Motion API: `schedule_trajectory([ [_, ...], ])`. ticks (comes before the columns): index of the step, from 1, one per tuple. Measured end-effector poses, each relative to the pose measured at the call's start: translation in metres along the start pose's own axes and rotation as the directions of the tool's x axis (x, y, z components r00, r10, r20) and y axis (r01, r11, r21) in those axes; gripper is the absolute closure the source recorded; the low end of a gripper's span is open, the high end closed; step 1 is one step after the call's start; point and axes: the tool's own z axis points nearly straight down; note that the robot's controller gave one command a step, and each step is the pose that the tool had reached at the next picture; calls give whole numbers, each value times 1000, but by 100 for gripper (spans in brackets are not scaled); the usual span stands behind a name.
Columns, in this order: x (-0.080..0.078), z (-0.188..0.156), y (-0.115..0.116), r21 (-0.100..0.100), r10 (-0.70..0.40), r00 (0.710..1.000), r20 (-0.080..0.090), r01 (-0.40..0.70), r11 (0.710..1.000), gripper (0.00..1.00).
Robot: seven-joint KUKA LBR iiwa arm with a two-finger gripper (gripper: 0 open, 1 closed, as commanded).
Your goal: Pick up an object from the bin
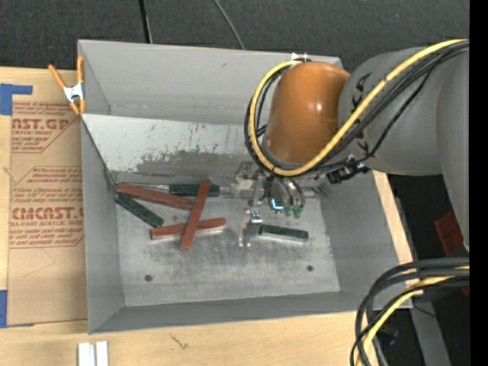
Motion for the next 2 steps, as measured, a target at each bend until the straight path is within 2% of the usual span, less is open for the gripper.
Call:
schedule_trajectory([
  [1,-2,-5,0,-1,1,1000,8,-1,1000,0],
  [2,1,91,5,-3,248,969,11,-248,969,100],
])
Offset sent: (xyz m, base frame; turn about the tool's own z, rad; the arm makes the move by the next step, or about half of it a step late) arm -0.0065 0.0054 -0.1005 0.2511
